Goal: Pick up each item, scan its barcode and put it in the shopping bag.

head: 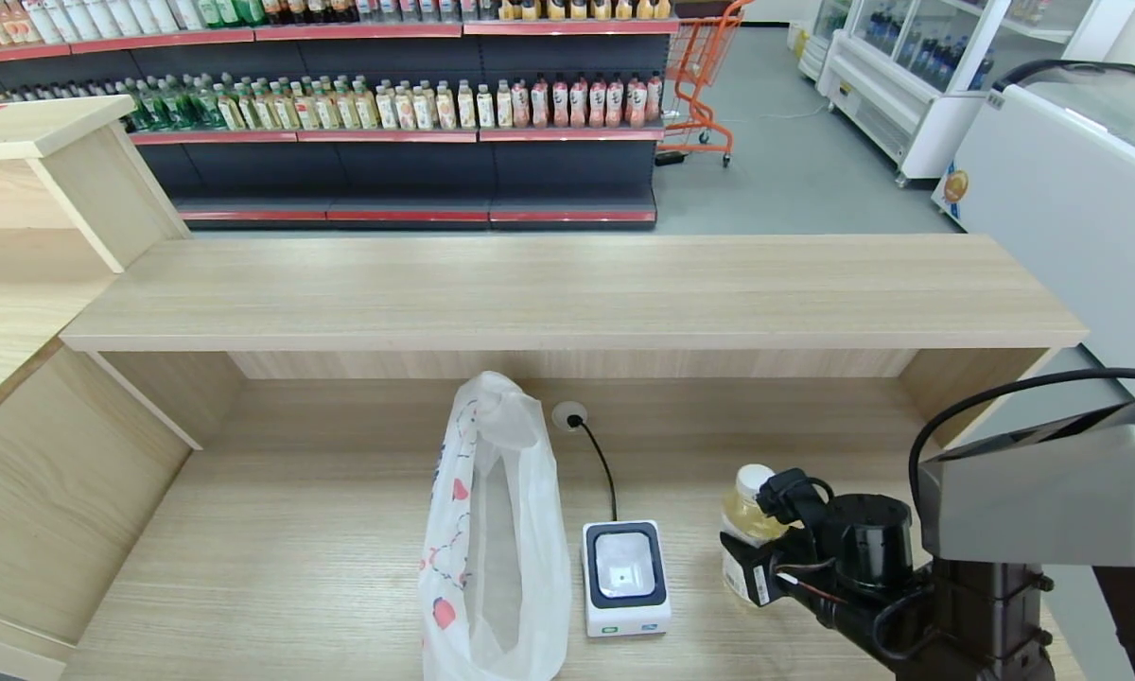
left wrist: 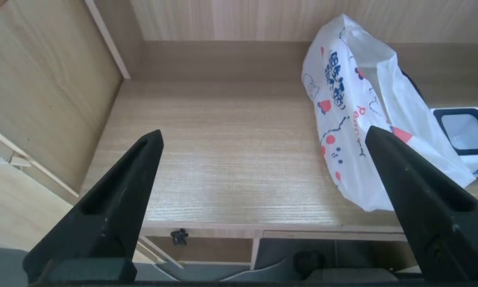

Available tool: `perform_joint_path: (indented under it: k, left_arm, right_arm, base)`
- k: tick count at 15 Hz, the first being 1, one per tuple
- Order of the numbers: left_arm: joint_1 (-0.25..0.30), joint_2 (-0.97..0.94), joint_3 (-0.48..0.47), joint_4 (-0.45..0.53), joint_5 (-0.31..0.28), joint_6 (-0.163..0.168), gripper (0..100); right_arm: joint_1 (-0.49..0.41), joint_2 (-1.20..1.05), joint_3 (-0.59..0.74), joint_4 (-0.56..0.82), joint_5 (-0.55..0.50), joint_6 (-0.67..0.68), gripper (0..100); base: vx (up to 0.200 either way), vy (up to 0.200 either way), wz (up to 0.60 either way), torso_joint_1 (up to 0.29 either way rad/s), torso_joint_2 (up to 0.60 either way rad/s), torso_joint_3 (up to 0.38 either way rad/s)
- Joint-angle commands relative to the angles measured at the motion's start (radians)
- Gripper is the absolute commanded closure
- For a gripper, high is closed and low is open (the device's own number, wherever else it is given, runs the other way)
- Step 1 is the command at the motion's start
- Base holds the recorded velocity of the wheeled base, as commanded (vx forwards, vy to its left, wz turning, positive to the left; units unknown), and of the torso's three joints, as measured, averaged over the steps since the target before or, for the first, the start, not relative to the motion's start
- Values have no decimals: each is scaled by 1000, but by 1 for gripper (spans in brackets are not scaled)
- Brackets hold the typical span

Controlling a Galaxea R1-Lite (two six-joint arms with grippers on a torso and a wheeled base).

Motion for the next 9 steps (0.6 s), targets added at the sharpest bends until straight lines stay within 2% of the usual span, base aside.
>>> perform_joint_path:
  k: [1, 9]
  left_arm:
    - [0, 0, 0, -1, 0, 0, 0]
    - [0, 0, 0, -1, 0, 0, 0]
  right_arm:
    - [8, 14, 0, 3, -1, 0, 100]
    - [37, -20, -28, 3, -1, 0, 100]
  base:
    - [0, 0, 0, 0, 0, 0]
    - [0, 0, 0, 0, 0, 0]
